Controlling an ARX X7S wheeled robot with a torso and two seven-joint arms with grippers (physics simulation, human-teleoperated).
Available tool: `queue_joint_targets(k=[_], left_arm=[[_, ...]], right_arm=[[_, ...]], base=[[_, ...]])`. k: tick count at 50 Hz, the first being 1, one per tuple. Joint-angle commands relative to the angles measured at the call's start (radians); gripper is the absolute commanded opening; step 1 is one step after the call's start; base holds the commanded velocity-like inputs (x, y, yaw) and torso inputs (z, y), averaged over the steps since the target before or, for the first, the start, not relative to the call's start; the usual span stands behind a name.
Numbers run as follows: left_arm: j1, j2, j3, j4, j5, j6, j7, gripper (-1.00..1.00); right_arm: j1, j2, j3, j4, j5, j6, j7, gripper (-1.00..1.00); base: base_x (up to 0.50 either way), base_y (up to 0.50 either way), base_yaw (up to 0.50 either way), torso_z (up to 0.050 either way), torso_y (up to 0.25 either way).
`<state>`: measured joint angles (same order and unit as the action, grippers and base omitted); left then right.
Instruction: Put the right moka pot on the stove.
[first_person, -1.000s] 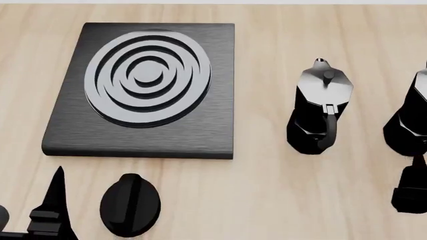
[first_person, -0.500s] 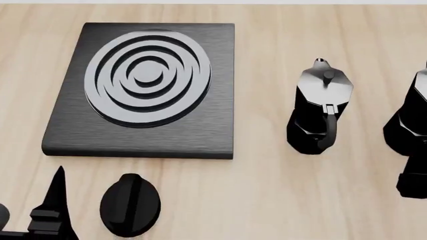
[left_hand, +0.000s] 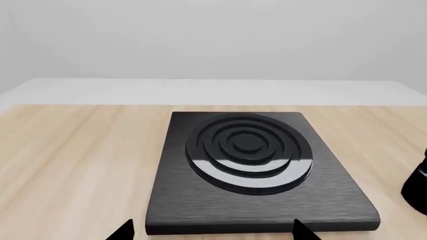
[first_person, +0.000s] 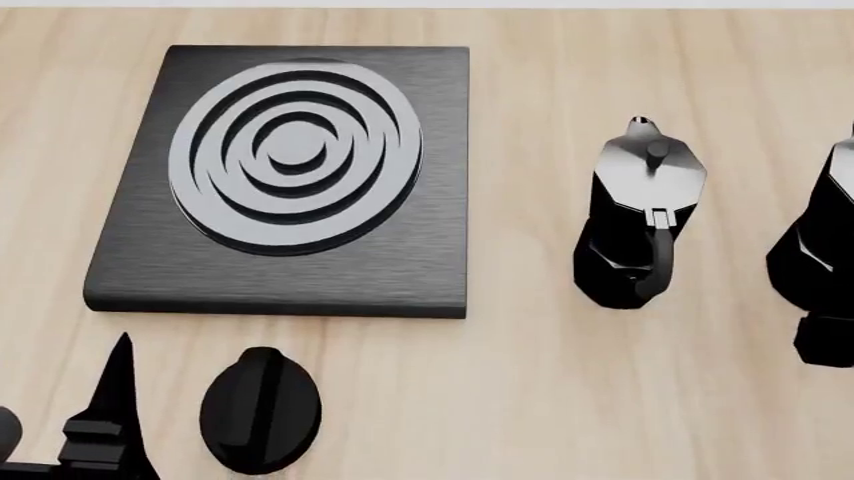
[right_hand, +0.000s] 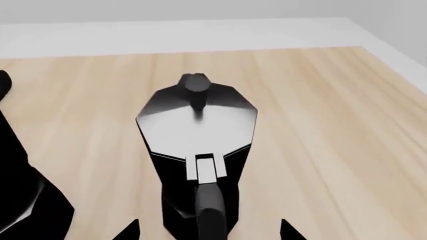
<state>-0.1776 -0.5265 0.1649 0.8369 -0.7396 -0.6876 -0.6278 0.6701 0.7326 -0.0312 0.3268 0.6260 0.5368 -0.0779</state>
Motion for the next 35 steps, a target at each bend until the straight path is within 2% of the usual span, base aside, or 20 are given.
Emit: queue_joint_targets(k=[1, 4, 5, 18, 35], left_arm=[[-0.003, -0.003, 0.003, 0.001, -0.002, 0.001, -0.004, 1.00], [-0.001, -0.003, 0.004, -0.001, -0.001, 0.003, -0.004, 1.00], [-0.003, -0.003, 0.004, 0.001, -0.003, 0.000, -0.006, 1.00], [-0.006, -0.007, 0.008, 0.000, -0.006, 0.002, -0.008, 1.00], [-0.013, -0.012, 0.006, 0.003, -0.025, -0.005, -0.014, 1.00]], right_arm=[[0.050, -0.014, -0.031, 0.076, -0.031, -0.020, -0.022, 1.00], [0.048, -0.019, -0.032, 0.087, -0.039, -0.033, -0.019, 1.00], [0.043, -0.021, -0.025, 0.083, -0.032, -0.033, -0.018, -1.00], [0.031, -0.014, -0.016, 0.051, -0.019, -0.014, -0.003, -1.00], [-0.042, 0.031, 0.053, -0.187, 0.064, 0.096, 0.098, -1.00]], base=[[0.00, 0.00, 0.00, 0.000, 0.000], [0.00, 0.00, 0.00, 0.000, 0.000], [0.00, 0.00, 0.00, 0.000, 0.000], [0.00, 0.00, 0.00, 0.000, 0.000], [0.00, 0.00, 0.00, 0.000, 0.000]])
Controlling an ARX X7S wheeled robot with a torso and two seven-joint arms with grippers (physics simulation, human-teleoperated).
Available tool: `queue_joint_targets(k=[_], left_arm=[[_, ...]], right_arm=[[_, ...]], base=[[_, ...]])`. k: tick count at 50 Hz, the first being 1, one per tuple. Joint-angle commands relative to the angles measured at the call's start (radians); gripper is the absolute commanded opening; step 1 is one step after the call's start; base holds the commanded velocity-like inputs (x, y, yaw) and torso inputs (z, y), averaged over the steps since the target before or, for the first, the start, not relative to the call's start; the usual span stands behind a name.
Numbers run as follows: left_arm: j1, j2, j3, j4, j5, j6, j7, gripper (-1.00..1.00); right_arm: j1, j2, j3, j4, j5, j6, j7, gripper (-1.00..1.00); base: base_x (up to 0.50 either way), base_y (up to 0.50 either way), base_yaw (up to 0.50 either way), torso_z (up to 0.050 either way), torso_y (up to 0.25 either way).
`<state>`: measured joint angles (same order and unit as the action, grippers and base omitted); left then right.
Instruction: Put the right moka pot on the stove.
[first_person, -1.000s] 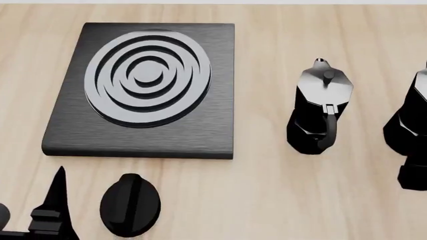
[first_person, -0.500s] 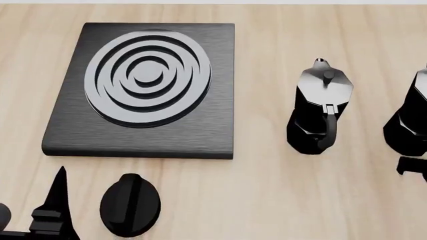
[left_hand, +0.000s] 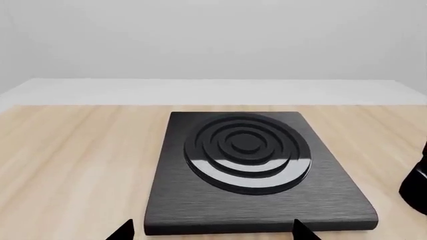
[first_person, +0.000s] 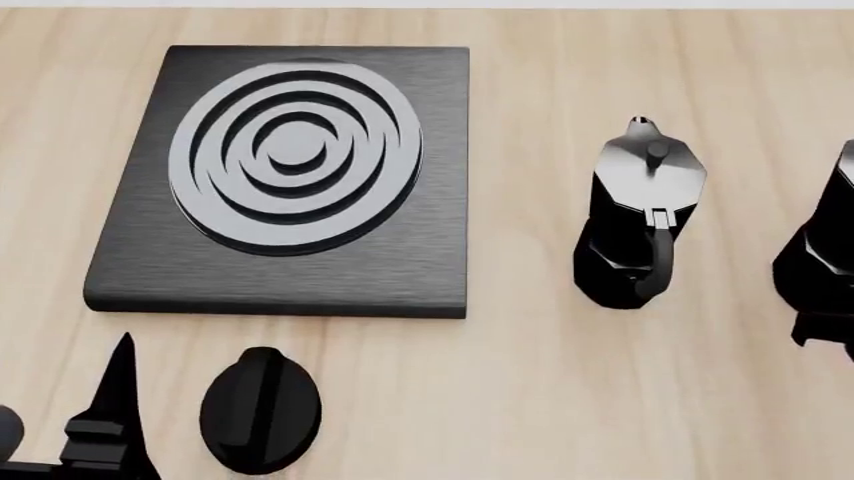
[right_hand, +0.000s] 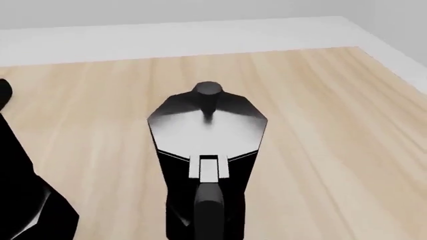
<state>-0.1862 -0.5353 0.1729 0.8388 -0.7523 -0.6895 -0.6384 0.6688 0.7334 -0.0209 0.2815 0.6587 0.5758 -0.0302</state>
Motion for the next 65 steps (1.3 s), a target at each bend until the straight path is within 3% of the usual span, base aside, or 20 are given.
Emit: queue_joint_targets(k=[1, 18, 33, 47, 65], left_arm=[[0.000, -0.002, 0.000, 0.000, -0.006, 0.003, -0.001, 1.00], [0.000, -0.007, -0.001, 0.002, -0.014, 0.005, -0.008, 1.00], [0.000, -0.010, 0.003, 0.004, -0.010, 0.010, -0.013, 1.00], [0.003, -0.013, 0.010, 0.002, -0.006, 0.019, -0.011, 1.00], [0.004, -0.017, 0.012, -0.002, -0.008, 0.027, -0.013, 1.00]], right_arm=[[-0.049, 0.032, 0.042, -0.151, 0.030, 0.057, 0.053, -1.00], [-0.190, 0.113, 0.160, -0.431, 0.141, 0.174, 0.157, -1.00], [-0.365, 0.175, 0.366, -0.688, 0.314, 0.332, 0.294, -1.00], [-0.571, 0.177, 0.645, -0.885, 0.447, 0.418, 0.350, -1.00], [-0.733, 0.138, 0.882, -1.109, 0.607, 0.502, 0.389, -1.00]], base=[[0.00, 0.00, 0.00, 0.000, 0.000], [0.00, 0.00, 0.00, 0.000, 0.000], [0.00, 0.00, 0.00, 0.000, 0.000], [0.00, 0.00, 0.00, 0.000, 0.001], [0.00, 0.00, 0.00, 0.000, 0.001]])
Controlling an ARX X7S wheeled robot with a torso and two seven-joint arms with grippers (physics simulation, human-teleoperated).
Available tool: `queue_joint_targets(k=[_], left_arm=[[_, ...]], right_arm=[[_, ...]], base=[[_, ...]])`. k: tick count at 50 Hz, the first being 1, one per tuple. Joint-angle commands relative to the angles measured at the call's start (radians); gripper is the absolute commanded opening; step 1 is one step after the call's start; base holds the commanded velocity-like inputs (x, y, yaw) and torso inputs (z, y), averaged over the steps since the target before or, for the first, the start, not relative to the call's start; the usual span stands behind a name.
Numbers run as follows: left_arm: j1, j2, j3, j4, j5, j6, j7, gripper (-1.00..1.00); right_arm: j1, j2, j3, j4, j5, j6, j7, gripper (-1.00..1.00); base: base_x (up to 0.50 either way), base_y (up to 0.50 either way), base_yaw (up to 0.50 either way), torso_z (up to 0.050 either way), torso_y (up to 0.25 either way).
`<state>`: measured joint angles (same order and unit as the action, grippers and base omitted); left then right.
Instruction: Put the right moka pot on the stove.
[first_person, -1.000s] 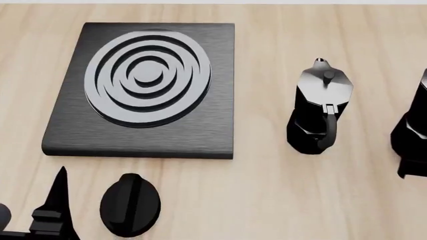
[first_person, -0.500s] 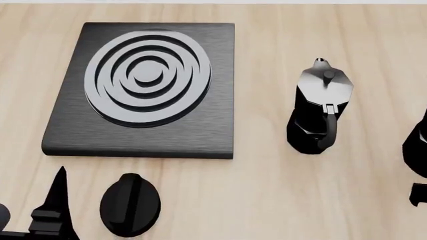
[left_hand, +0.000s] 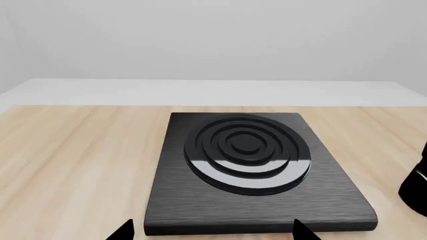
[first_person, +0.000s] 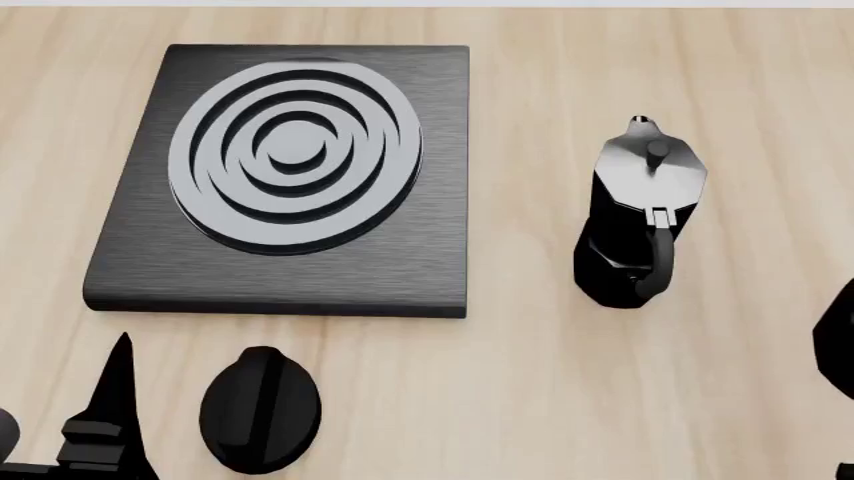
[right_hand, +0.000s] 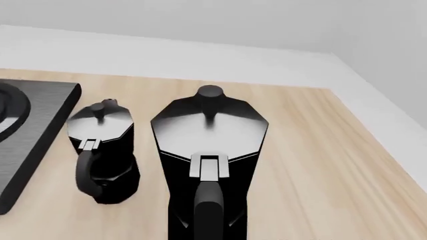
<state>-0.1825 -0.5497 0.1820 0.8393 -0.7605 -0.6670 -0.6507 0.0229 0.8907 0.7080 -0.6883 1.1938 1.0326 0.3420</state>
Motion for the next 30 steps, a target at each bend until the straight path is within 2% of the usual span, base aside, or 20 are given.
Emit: queue_joint_targets(k=[1, 10, 25, 30], left_arm=[[0.001, -0.003, 0.003, -0.002, 0.000, 0.006, 0.001, 1.00], [0.000, -0.006, 0.006, -0.001, 0.000, 0.005, -0.002, 1.00], [0.004, -0.011, 0.007, 0.001, -0.003, 0.013, -0.001, 1.00], [0.005, -0.012, 0.009, 0.002, -0.002, 0.015, -0.002, 1.00]], right_arm=[[-0.099, -0.027, 0.161, -0.148, 0.072, 0.045, 0.011, -1.00], [-0.152, -0.046, 0.255, -0.204, 0.162, 0.055, 0.009, -1.00], [-0.186, -0.060, 0.271, -0.282, 0.192, 0.049, 0.005, -1.00], [-0.172, -0.058, 0.230, -0.305, 0.182, 0.044, 0.012, -1.00]], base=[[0.00, 0.00, 0.00, 0.000, 0.000], [0.00, 0.00, 0.00, 0.000, 0.001], [0.00, 0.00, 0.00, 0.000, 0.001], [0.00, 0.00, 0.00, 0.000, 0.000]])
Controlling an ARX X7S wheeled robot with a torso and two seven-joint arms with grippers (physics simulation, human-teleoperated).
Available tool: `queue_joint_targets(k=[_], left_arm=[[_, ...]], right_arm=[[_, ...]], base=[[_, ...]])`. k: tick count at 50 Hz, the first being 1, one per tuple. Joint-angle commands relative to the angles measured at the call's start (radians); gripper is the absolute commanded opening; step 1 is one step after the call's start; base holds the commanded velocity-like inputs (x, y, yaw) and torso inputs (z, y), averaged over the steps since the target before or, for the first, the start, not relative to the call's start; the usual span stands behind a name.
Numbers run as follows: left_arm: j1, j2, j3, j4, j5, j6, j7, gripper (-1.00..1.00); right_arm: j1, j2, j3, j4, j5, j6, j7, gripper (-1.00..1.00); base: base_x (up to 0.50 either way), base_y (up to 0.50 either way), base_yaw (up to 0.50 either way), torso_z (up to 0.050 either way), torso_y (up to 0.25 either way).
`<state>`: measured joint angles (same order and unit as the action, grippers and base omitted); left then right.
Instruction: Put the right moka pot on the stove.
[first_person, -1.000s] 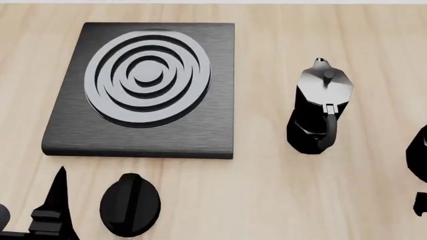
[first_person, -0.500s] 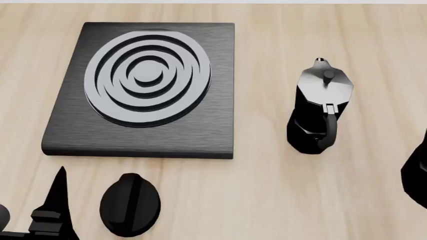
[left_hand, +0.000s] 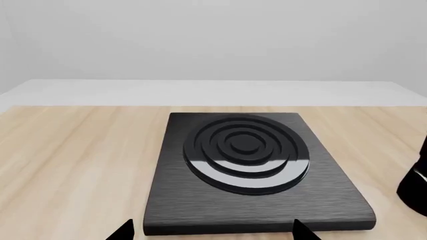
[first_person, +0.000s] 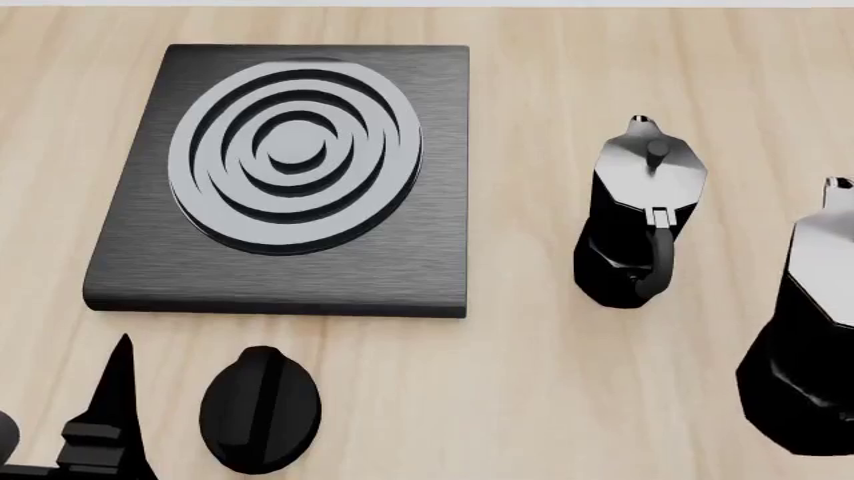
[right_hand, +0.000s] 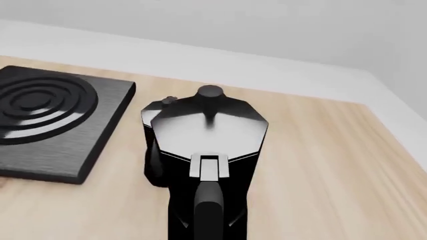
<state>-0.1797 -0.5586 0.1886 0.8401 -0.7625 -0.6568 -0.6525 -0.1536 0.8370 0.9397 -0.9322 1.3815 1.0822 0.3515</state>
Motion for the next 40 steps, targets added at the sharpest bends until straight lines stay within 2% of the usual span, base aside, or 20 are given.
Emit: queue_joint_targets(k=[1, 32, 40], left_arm=[[0.000, -0.003, 0.002, 0.003, -0.003, 0.002, -0.002, 1.00], [-0.001, -0.011, 0.009, 0.003, -0.007, 0.011, -0.004, 1.00], [0.008, -0.013, 0.012, -0.001, 0.002, 0.024, 0.001, 1.00]], right_arm=[[0.006, -0.003, -0.009, -0.062, -0.006, -0.006, 0.004, -1.00], [0.122, 0.038, -0.292, -0.111, 0.022, -0.088, 0.099, -1.00], [0.152, 0.052, -0.430, -0.112, -0.024, -0.146, 0.120, -1.00]], base=[[0.00, 0.00, 0.00, 0.000, 0.010], [0.00, 0.00, 0.00, 0.000, 0.001], [0.00, 0.00, 0.00, 0.000, 0.000]])
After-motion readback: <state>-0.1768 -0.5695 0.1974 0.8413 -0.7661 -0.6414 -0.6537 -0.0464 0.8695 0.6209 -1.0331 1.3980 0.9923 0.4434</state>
